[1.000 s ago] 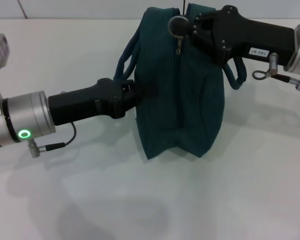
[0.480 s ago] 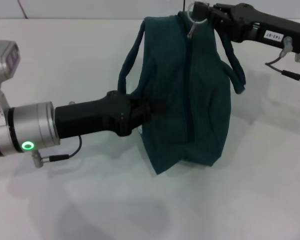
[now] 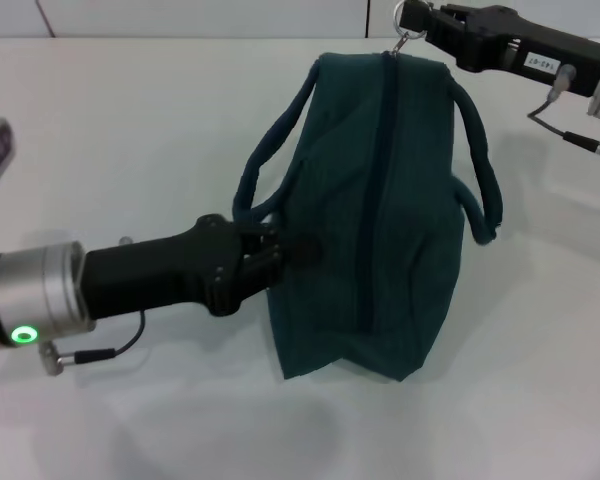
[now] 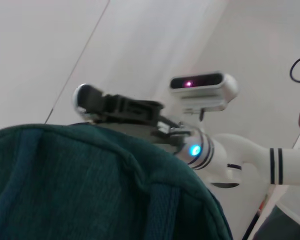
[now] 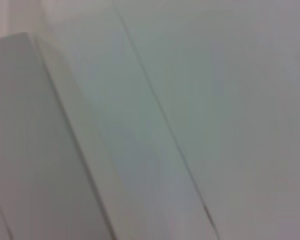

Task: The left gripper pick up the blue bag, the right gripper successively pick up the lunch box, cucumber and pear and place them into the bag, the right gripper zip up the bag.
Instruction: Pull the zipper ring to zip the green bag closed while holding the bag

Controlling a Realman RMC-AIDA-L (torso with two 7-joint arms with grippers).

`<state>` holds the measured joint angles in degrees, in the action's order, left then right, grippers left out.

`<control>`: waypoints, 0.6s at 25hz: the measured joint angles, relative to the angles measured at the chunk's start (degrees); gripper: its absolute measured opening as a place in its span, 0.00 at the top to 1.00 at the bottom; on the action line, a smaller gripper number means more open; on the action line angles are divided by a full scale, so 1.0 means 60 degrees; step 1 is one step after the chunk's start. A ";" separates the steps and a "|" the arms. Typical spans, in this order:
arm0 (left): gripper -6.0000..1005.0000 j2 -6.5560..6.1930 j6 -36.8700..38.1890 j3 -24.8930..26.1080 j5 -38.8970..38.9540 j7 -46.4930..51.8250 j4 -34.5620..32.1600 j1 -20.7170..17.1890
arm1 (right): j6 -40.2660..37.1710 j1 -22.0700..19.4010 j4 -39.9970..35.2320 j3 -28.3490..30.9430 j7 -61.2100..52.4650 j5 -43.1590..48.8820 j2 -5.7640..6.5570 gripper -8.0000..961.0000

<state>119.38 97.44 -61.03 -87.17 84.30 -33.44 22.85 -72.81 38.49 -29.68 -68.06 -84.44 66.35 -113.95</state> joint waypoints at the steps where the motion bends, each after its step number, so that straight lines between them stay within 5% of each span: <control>1: 0.94 -0.0004 0.0022 0.0011 0.0014 -0.0007 -0.0002 -0.0064 | 0.0186 -0.0010 0.0004 -0.0010 0.0000 0.0029 -0.0015 0.98; 15: 0.89 -0.0055 0.0051 0.0827 -0.0029 -0.0037 -0.0010 -0.0333 | 0.0508 -0.0422 0.0014 0.0073 0.0012 0.0180 -0.0084 0.98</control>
<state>119.05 97.75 -56.07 -87.35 84.08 -33.51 20.85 -69.76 35.96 -29.59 -67.63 -84.37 67.43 -114.46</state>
